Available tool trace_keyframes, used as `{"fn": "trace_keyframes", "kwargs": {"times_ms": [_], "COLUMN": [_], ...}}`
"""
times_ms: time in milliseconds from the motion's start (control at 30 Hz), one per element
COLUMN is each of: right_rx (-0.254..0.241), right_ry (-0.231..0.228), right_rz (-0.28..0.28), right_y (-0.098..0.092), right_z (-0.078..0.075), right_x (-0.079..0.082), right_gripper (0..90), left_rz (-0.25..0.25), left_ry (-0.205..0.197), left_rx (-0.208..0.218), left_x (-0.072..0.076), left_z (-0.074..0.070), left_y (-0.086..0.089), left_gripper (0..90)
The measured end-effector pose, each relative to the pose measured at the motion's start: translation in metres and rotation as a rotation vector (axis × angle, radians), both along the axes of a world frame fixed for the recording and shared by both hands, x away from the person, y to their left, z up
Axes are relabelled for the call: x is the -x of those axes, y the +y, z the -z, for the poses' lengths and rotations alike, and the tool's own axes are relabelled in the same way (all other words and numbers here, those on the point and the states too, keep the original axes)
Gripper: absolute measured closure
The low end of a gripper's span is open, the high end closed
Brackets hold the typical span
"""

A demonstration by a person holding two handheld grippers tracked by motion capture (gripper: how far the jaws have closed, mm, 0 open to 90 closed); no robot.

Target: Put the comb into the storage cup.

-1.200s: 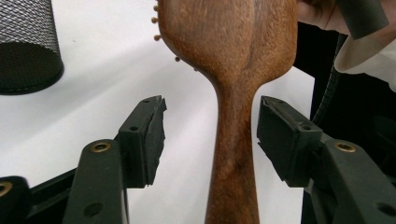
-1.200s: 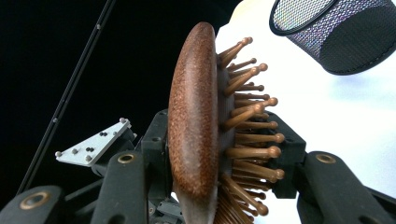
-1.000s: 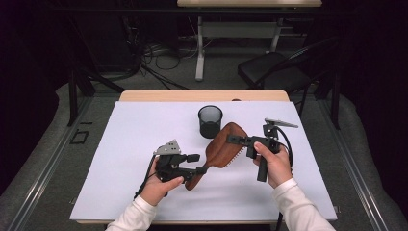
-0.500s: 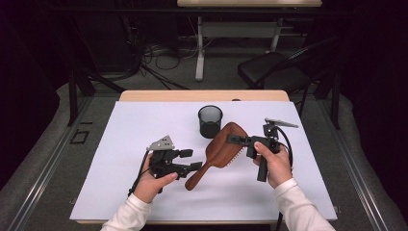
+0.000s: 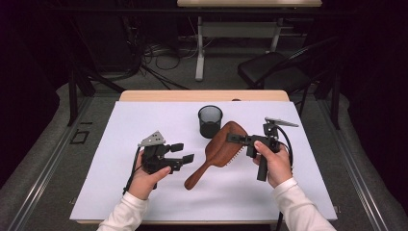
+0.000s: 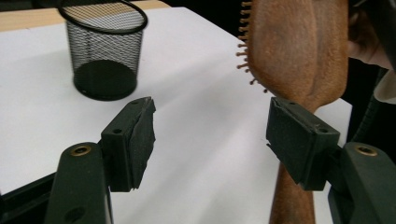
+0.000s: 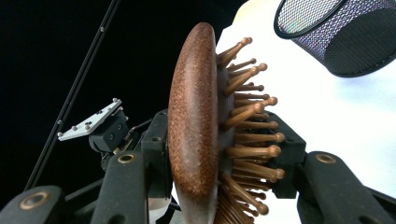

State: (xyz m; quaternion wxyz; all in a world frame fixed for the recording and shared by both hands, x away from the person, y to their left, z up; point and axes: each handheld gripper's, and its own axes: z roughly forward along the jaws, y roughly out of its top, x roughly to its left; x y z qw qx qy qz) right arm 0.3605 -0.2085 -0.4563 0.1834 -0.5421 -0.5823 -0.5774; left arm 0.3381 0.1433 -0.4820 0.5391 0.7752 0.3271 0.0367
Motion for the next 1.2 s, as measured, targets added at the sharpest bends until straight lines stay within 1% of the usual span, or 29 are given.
{"fn": "trace_keyframes", "kwargs": {"times_ms": [33, 67, 100, 133, 167, 200, 233, 267, 300, 333, 400, 467, 500, 567, 633, 667, 700, 767, 867, 933, 967, 1000, 1033, 1067, 1133, 1200], "right_rx": [0.003, -0.002, -0.003, -0.003, -0.002, -0.003, -0.005, -0.005, -0.006, -0.006, -0.007, -0.007, -0.002, -0.007, -0.003, -0.002, -0.006, -0.004, -0.003, -0.002, -0.002, -0.003, -0.003, -0.006, -0.004, -0.005], "right_ry": [0.004, 0.004, 0.001, 0.003, 0.001, 0.001, -0.001, 0.0, -0.002, -0.002, -0.002, -0.005, -0.002, -0.004, -0.004, 0.0, -0.001, -0.002, -0.007, -0.008, -0.008, -0.008, -0.008, -0.006, -0.012, -0.015], "right_rz": [-0.003, 0.003, 0.004, 0.006, 0.01, 0.011, 0.011, 0.012, 0.013, 0.013, 0.014, 0.018, 0.017, 0.019, 0.018, 0.012, 0.019, 0.022, 0.023, 0.028, 0.028, 0.031, 0.031, 0.034, 0.039, 0.045], "right_y": [0.0, 0.0, 0.0, 0.0, 0.0, 0.0, -0.001, -0.001, -0.001, -0.001, -0.001, -0.001, -0.001, -0.001, -0.001, -0.002, -0.001, -0.001, -0.001, -0.001, -0.001, 0.0, 0.0, 0.0, 0.0, 0.0], "right_z": [-0.001, -0.001, -0.001, -0.001, -0.001, -0.001, -0.001, -0.001, -0.001, -0.001, -0.001, -0.001, -0.002, -0.002, -0.002, -0.003, -0.003, -0.003, -0.004, -0.004, -0.004, -0.005, -0.005, -0.006, -0.008, -0.009], "right_x": [0.0, 0.0, 0.0, 0.0, 0.0, 0.0, 0.0, 0.0, 0.0, 0.0, 0.0, 0.0, 0.0, 0.0, -0.001, -0.001, -0.001, -0.001, -0.002, -0.002, -0.002, -0.002, -0.002, -0.003, -0.003, -0.003], "right_gripper": [51.8, 51.8, 51.8, 51.8, 51.8, 51.8, 51.8, 51.8, 51.8, 51.8, 51.8, 51.8, 51.8, 51.8, 51.7, 51.8, 51.8, 51.7, 51.8, 51.7, 51.7, 51.8, 51.8, 51.7, 51.7, 51.7], "left_rz": [-0.015, -0.015, -0.025, -0.031, -0.051, -0.051, -0.059, -0.072, -0.097, -0.097, -0.124, -0.14, -0.149, -0.158, -0.179, -0.181, -0.185, -0.201, -0.232, -0.252, -0.256, -0.271, -0.271, -0.291, -0.299, -0.312], "left_ry": [-0.017, -0.017, -0.032, -0.043, -0.059, -0.059, -0.061, -0.065, -0.07, -0.07, -0.076, -0.074, -0.074, -0.068, -0.066, -0.065, -0.064, -0.066, -0.065, -0.075, -0.087, -0.119, -0.119, -0.141, -0.146, -0.146], "left_rx": [-0.024, -0.024, -0.041, -0.06, -0.09, -0.09, -0.101, -0.103, -0.112, -0.112, -0.118, -0.12, -0.123, -0.139, -0.137, -0.136, -0.127, -0.124, -0.113, -0.112, -0.118, -0.136, -0.136, -0.14, -0.141, -0.118], "left_x": [-0.001, -0.001, -0.001, -0.001, -0.002, -0.002, -0.002, -0.003, -0.004, -0.004, -0.005, -0.006, -0.007, -0.009, -0.01, -0.011, -0.011, -0.013, -0.014, -0.014, -0.014, -0.013, -0.013, -0.012, -0.012, -0.011], "left_z": [-0.001, -0.001, -0.002, -0.002, -0.004, -0.004, -0.004, -0.004, -0.004, -0.004, -0.004, -0.004, -0.004, -0.004, -0.003, -0.003, -0.003, -0.003, -0.004, -0.005, -0.005, -0.007, -0.007, -0.008, -0.009, -0.01], "left_y": [0.003, 0.003, 0.004, 0.005, 0.007, 0.007, 0.009, 0.01, 0.014, 0.014, 0.017, 0.021, 0.023, 0.026, 0.031, 0.033, 0.035, 0.039, 0.046, 0.051, 0.053, 0.058, 0.058, 0.061, 0.063, 0.066], "left_gripper": [32.2, 31.5, 30.7, 29.8, 28.5, 26.9, 25.4, 24.4, 23.9, 23.1, 21.5, 20.0, 17.9, 17.1, 16.5, 16.5, 16.3, 16.3, 16.2, 16.2, 16.2, 16.2, 16.2, 16.1, 16.1, 16.1]}}
